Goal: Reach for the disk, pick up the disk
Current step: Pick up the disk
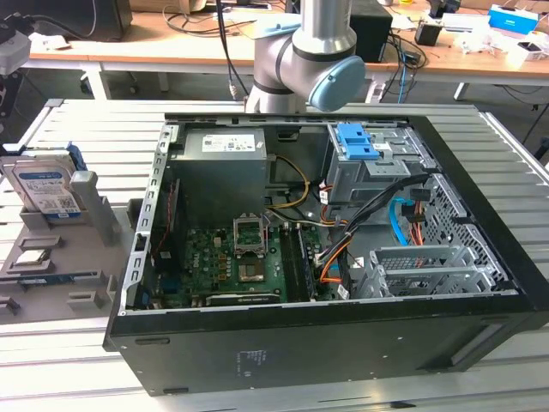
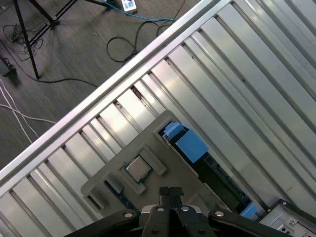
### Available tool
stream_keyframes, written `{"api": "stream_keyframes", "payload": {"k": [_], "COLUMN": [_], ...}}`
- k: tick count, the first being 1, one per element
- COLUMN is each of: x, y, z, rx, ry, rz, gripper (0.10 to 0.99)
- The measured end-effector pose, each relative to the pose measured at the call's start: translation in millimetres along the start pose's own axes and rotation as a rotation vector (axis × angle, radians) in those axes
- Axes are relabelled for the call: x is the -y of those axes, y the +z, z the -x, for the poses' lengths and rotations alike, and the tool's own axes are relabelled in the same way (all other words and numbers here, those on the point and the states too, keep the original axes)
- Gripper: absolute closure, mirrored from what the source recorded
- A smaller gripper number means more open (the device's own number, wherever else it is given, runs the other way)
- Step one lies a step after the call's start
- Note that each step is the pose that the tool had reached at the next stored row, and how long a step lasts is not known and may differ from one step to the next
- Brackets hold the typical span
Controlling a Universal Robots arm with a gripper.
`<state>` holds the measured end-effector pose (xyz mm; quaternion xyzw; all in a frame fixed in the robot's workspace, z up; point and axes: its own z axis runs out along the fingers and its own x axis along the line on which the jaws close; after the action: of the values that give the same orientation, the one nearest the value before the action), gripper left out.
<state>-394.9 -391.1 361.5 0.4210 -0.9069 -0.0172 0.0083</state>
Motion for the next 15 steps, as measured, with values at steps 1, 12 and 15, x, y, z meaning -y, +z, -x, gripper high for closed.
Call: {"api": "stream_keyframes", "payload": {"k": [1, 12, 15], "x": [0.0, 0.0, 0.0], "y": [0.0, 0.0, 0.0], "z": [0.0, 0.0, 0.0], "rx": [-0.0003, -0.0031, -0.004], "ry": [-0.009, -0.084, -0.105], "rz": [0.0, 0.0, 0.0], "gripper": [0.98, 0.98, 0.98]}}
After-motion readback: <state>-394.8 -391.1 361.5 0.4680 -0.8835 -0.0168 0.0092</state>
